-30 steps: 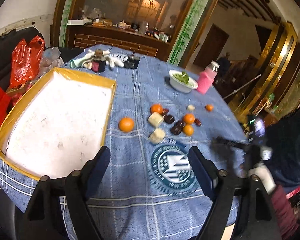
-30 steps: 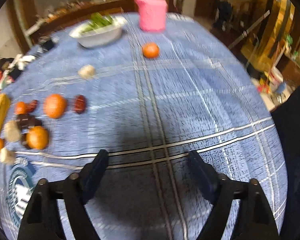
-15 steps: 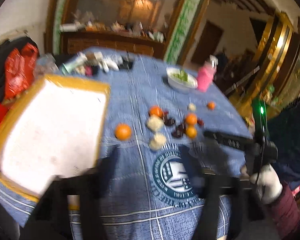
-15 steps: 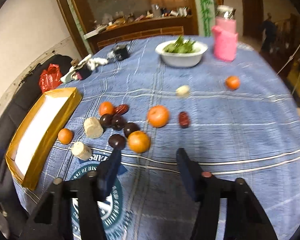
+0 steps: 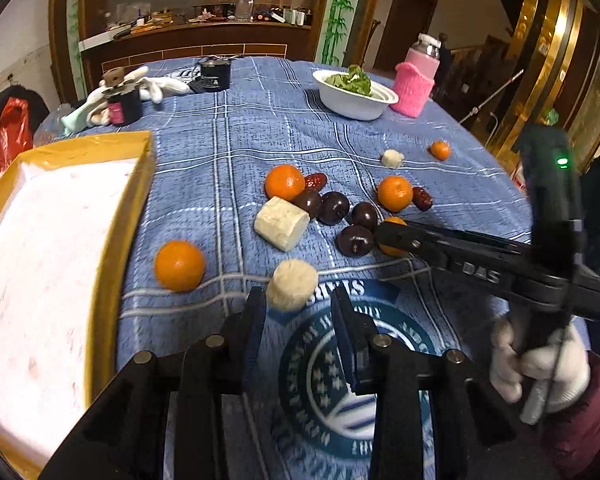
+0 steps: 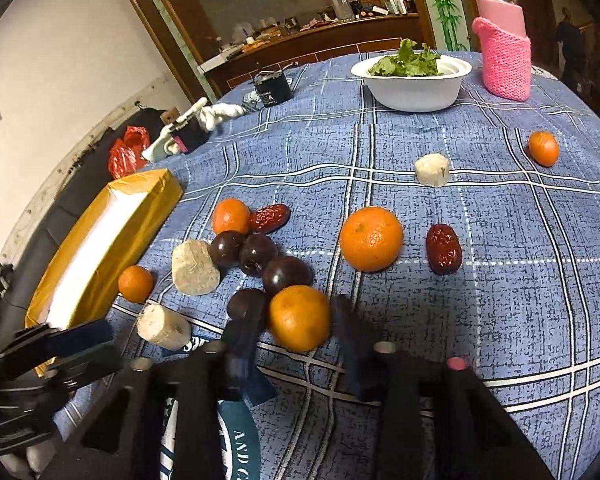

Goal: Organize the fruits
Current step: 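Grasp the beige round cake with the left tool while the right tool grasps an orange, then carry both items over the yellow-rimmed tray and open both tools to drop them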

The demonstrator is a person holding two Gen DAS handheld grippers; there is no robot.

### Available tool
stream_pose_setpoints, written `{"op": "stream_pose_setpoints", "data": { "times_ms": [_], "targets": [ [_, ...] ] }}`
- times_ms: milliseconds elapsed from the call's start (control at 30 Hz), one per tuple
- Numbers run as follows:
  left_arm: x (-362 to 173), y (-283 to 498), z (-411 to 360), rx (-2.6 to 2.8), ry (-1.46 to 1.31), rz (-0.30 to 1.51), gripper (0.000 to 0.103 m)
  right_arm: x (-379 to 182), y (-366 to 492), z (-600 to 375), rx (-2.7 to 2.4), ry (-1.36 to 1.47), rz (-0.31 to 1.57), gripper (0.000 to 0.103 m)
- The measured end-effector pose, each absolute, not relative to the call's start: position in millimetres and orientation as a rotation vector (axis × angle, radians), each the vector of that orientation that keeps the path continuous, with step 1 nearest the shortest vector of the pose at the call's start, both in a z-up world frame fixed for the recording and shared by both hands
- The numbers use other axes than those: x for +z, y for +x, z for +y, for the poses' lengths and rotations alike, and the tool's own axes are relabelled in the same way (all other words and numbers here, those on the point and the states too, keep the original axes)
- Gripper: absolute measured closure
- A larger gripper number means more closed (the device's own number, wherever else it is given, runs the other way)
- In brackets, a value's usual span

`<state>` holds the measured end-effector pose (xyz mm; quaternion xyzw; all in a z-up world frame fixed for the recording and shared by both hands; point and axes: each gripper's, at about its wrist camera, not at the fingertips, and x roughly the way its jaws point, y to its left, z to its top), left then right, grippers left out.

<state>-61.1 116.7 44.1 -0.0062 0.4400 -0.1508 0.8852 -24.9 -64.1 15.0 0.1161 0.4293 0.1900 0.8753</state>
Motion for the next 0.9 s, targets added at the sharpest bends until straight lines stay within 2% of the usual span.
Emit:
{"op": "stream_pose_setpoints", "data": {
  "times_ms": [233,300,467,633,800,900],
  "targets": [
    [22.9,-38.2,93.6,-0.259,0.119,0.939,0.070,15.7,-25.3,-67.8,0.406,0.269,0.897,0.067],
    [17.2,-36.3,91.9,-0.237,0.142,0.952,0.073,15.4,-25.7,-68.4,0.408,0.270,0.898,0.067],
    [28.7,-46.3,105.1,-0.249,0.055,0.925,0.073,15.9,-27.4,-71.8,0.407,0.285,0.894,0.067],
    [69.6,-70.9,148.4,-0.251,-0.112,0.840,0.073,21.3,-32.0,-75.5,0.407,0.305,0.866,0.067],
    [105.8,-97.5,216.6,-0.201,-0.253,0.756,0.073,24.1,-45.1,-93.8,0.605,0.660,0.895,0.066],
    [117.2,-109.5,251.6,-0.126,-0.284,0.713,0.073,48.6,-61.0,-76.6,0.665,0.671,0.884,0.066]
  ]
}}
